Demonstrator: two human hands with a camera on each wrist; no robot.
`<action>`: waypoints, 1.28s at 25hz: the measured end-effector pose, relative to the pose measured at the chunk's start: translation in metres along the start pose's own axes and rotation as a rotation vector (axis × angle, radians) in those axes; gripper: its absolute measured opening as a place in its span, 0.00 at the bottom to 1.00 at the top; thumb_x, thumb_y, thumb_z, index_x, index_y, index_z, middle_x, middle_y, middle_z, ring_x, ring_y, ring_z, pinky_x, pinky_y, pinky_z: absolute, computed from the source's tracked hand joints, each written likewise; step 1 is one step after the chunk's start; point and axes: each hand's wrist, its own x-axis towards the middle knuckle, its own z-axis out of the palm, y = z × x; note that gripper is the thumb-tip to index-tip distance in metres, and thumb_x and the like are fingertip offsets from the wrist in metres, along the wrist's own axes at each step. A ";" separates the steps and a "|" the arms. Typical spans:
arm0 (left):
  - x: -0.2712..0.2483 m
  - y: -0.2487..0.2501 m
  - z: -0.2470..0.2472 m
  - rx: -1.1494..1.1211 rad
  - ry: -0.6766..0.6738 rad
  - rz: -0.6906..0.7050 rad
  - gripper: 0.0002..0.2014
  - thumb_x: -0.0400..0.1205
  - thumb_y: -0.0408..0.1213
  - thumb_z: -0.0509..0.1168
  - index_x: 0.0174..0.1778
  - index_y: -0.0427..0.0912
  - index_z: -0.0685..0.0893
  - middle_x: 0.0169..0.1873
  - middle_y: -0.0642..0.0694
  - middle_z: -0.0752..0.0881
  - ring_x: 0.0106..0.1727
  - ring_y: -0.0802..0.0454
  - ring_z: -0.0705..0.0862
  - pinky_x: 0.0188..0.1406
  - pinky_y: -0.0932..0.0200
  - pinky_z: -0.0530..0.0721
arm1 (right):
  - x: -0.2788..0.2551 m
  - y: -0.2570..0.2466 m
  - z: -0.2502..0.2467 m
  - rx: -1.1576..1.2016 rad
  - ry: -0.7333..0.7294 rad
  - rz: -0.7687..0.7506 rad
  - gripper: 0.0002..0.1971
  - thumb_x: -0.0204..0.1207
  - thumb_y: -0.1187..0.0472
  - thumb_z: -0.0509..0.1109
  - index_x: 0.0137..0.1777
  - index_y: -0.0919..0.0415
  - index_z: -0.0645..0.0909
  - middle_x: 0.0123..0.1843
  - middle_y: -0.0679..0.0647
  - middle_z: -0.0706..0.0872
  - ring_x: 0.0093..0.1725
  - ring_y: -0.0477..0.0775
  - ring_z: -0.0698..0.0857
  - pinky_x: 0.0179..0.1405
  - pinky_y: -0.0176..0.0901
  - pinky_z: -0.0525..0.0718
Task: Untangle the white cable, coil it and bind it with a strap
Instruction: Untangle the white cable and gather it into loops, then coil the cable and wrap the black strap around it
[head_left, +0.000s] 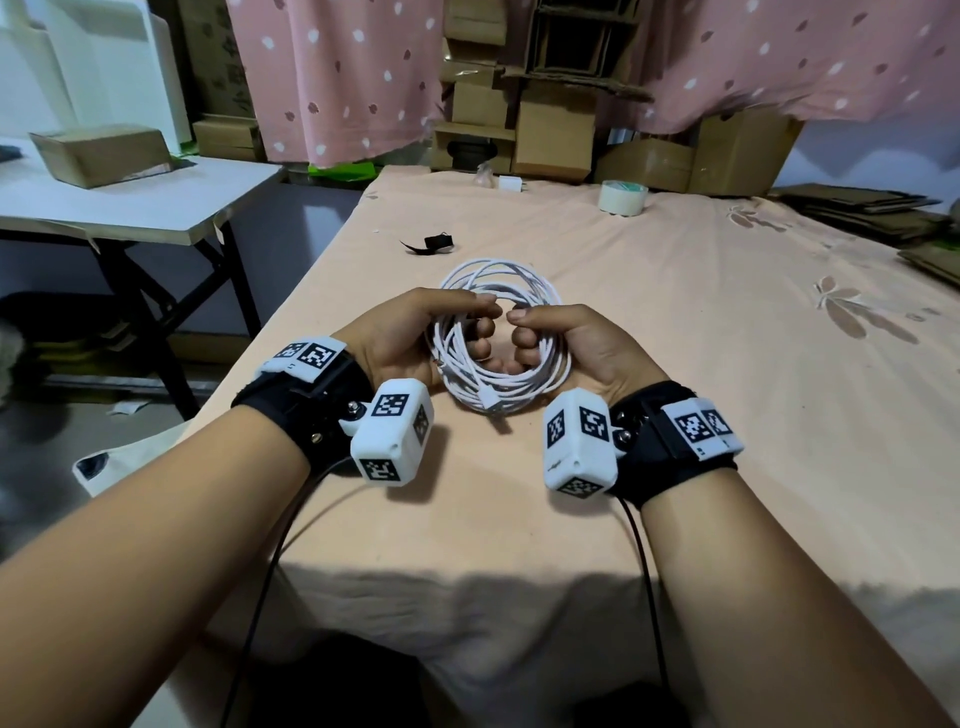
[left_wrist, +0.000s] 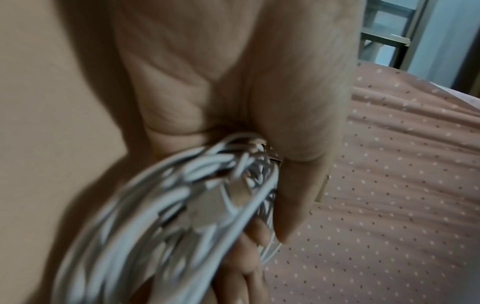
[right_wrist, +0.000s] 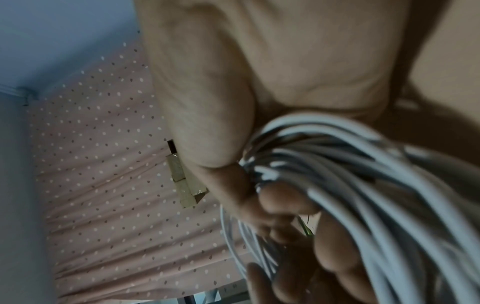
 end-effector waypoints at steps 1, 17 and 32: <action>0.001 -0.001 0.000 0.023 0.027 0.012 0.02 0.81 0.31 0.67 0.44 0.36 0.84 0.32 0.45 0.84 0.28 0.51 0.85 0.35 0.56 0.89 | 0.002 -0.001 -0.002 -0.030 0.027 -0.006 0.12 0.83 0.66 0.63 0.37 0.60 0.72 0.20 0.51 0.71 0.17 0.48 0.76 0.25 0.37 0.82; 0.030 -0.010 -0.013 0.158 0.270 -0.006 0.24 0.79 0.29 0.67 0.71 0.22 0.78 0.70 0.24 0.81 0.67 0.32 0.86 0.71 0.37 0.81 | 0.041 0.001 -0.015 0.085 0.071 0.049 0.08 0.88 0.64 0.62 0.47 0.65 0.76 0.25 0.51 0.74 0.16 0.43 0.74 0.16 0.35 0.79; 0.121 0.064 -0.048 0.865 0.455 0.054 0.18 0.75 0.55 0.74 0.45 0.41 0.91 0.39 0.45 0.91 0.36 0.50 0.87 0.39 0.60 0.81 | 0.100 -0.021 -0.023 -0.071 0.211 -0.282 0.07 0.87 0.68 0.65 0.59 0.60 0.83 0.39 0.65 0.87 0.24 0.55 0.87 0.27 0.42 0.87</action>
